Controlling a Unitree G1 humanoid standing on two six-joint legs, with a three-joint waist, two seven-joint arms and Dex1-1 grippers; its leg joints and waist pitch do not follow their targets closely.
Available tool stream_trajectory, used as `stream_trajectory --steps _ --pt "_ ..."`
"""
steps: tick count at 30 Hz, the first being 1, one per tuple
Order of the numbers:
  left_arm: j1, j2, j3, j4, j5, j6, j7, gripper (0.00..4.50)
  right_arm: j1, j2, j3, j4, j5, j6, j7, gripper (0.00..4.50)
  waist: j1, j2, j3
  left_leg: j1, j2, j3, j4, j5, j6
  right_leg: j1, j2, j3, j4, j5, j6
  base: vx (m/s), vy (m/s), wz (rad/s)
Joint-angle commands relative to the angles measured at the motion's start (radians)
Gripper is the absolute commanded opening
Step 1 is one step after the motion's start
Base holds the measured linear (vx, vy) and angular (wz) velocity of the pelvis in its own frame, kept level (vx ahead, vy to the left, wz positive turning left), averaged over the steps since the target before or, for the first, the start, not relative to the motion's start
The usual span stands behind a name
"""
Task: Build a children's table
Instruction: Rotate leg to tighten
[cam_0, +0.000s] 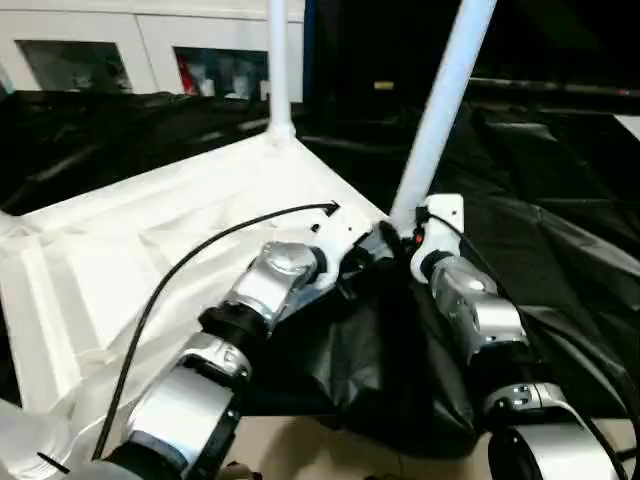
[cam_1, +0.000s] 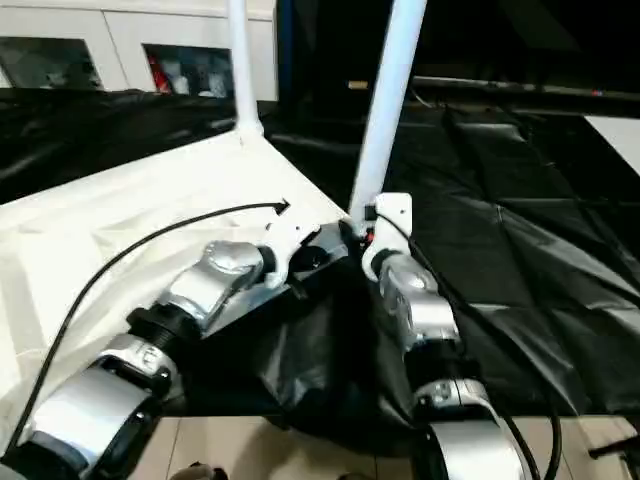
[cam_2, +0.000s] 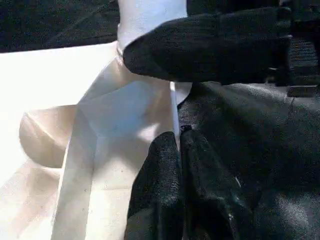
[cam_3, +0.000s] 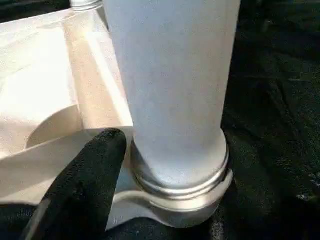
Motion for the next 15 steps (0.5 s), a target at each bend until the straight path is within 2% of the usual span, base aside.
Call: stream_trajectory --steps 1,2,6,8,9,12,13,15 --pt "0.021 0.019 -0.023 0.004 0.000 -0.035 -0.089 0.00 0.006 -0.030 0.055 -0.020 0.000 -0.013 0.112 3.72 0.004 -0.015 -0.064 0.006 0.005 -0.006 -0.059 -0.226 0.036 0.053 -0.041 0.018 -0.081 -0.186 -0.187 0.000 0.000 0.00" --pt "0.028 0.030 -0.025 -0.003 -0.002 -0.032 -0.108 0.00 0.015 -0.049 0.066 -0.038 0.000 -0.011 0.153 3.72 0.005 -0.013 -0.064 0.006 0.006 -0.006 -0.058 -0.227 0.044 0.052 -0.043 0.019 -0.081 -0.189 -0.188 0.000 0.000 0.00" --pt "0.075 0.084 -0.042 -0.064 -0.020 -0.067 -0.234 0.00 0.076 -0.137 0.118 -0.146 0.012 0.010 0.358 3.72 0.009 -0.017 -0.063 0.002 0.009 -0.006 -0.056 -0.192 0.071 0.055 -0.044 0.020 -0.075 -0.144 -0.200 0.000 0.000 0.00" --pt "0.122 0.129 -0.058 -0.141 -0.056 -0.098 -0.363 0.00 0.115 -0.194 0.135 -0.217 0.033 0.027 0.462 3.72 0.009 -0.021 -0.062 0.001 0.010 -0.005 -0.056 -0.187 0.086 0.055 -0.042 0.019 -0.075 -0.133 -0.207 0.000 0.000 0.00" --pt "0.146 0.154 -0.064 -0.188 -0.076 -0.090 -0.420 0.00 0.132 -0.221 0.139 -0.246 0.045 0.033 0.505 3.72 0.009 -0.017 -0.061 0.004 0.014 -0.004 -0.056 -0.199 0.092 0.052 -0.044 0.021 -0.073 -0.144 -0.214 0.000 0.000 0.00" --pt "0.169 0.182 -0.071 -0.238 -0.094 -0.068 -0.472 0.00 0.149 -0.252 0.145 -0.276 0.058 0.037 0.551 3.72 0.005 -0.015 -0.059 0.007 0.017 -0.003 -0.060 -0.228 0.082 0.046 -0.044 0.021 -0.078 -0.196 -0.218 0.000 0.000 0.00" --pt "0.184 0.200 -0.074 -0.268 -0.104 -0.056 -0.501 0.00 0.162 -0.273 0.151 -0.299 0.068 0.045 0.584 3.72 0.007 -0.012 -0.057 0.011 0.020 -0.003 -0.061 -0.242 0.072 0.042 -0.044 0.023 -0.080 -0.217 -0.216 0.000 0.000 0.00" --pt "0.216 0.234 -0.073 -0.328 -0.120 -0.035 -0.548 0.00 0.189 -0.310 0.161 -0.345 0.076 0.039 0.650 3.72 0.011 -0.009 -0.057 0.010 0.023 -0.003 -0.063 -0.246 0.062 0.043 -0.043 0.024 -0.076 -0.197 -0.214 0.000 0.000 0.00"
